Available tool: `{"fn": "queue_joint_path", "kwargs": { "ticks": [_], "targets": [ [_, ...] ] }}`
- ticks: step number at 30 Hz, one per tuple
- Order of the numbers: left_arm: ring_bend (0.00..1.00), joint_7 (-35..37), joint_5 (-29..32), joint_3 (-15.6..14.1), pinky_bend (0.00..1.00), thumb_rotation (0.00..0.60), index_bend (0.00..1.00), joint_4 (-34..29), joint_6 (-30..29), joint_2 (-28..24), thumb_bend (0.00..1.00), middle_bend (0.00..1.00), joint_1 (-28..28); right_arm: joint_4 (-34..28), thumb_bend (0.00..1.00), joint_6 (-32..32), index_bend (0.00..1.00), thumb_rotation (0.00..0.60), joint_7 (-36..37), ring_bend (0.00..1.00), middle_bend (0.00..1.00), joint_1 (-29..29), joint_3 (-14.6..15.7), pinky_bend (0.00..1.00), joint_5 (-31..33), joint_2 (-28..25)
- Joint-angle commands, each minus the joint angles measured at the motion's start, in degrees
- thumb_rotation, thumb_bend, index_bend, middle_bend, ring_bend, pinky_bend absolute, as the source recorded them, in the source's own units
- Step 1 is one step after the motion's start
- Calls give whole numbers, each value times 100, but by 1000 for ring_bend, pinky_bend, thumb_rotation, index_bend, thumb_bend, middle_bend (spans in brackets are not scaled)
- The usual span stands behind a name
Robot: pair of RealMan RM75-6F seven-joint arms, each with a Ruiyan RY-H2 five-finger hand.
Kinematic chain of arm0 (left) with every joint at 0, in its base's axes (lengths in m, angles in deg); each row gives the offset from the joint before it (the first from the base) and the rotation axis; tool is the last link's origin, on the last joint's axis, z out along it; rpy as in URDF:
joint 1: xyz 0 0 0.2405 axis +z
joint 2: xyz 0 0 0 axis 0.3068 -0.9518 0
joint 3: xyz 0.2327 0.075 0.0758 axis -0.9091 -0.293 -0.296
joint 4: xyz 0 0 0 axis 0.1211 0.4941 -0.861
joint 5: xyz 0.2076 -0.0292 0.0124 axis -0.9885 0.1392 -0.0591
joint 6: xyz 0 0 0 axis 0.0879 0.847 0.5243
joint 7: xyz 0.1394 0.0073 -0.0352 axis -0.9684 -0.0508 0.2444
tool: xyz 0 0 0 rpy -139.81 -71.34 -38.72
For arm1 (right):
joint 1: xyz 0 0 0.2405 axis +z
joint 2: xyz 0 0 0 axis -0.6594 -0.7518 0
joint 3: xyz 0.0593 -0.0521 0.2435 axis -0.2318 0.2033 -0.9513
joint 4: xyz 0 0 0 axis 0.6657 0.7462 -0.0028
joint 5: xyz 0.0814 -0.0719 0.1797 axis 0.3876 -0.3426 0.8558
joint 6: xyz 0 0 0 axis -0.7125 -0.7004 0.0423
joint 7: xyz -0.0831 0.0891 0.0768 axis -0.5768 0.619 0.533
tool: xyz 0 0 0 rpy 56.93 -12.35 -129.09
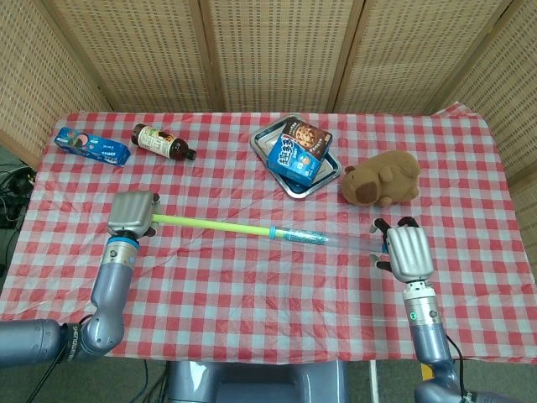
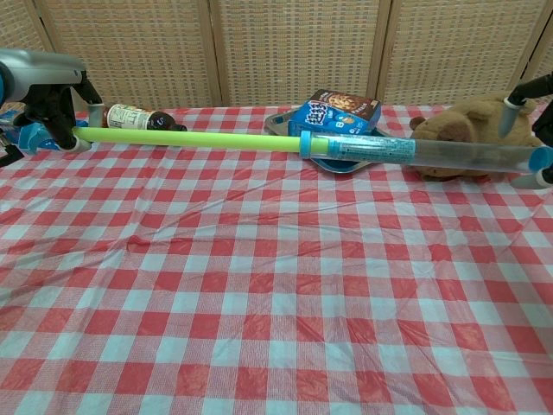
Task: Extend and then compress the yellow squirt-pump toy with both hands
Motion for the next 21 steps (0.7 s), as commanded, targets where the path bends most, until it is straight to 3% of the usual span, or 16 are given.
{"fn": "queue_joint_path", "kwargs": {
  "ticks": [1,10,21],
  "targets": [
    [875,3,-17,-15,765,600,875,-24,-9,-13,608,946,-1,37,315,8,517,600,23,940,997,10,0,399,18,28],
    [875,29,-17,-53,765,600,875,3,-15,-14,608,946,3,63,455,-52,621,600,-16,956,1000,-4,6,412,64,74],
    [875,80,-124,-105,765,600,875,-190,-126,41,609,947,19,-52,459,81,641,600,-263,956,1000,176,-73,412,148,109]
  ]
}}
